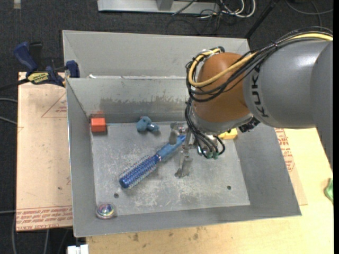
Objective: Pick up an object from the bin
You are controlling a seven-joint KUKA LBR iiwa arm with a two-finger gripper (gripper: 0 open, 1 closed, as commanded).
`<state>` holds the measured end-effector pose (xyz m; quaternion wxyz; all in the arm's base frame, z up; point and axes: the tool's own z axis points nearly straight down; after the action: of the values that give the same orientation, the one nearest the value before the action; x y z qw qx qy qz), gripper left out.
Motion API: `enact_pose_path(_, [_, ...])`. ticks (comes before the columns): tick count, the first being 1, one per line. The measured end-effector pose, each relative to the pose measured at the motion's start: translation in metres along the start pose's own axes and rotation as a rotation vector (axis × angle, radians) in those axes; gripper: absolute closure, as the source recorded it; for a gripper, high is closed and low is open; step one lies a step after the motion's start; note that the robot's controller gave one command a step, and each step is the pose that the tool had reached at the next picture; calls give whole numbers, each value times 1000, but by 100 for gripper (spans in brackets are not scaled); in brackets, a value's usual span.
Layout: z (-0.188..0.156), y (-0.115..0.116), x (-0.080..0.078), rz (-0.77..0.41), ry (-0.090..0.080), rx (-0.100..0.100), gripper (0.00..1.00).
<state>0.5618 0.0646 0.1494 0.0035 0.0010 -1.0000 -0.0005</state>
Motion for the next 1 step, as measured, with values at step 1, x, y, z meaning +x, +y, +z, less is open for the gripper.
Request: enact_pose_path(1, [84, 47, -48, 37, -6, -2, 0])
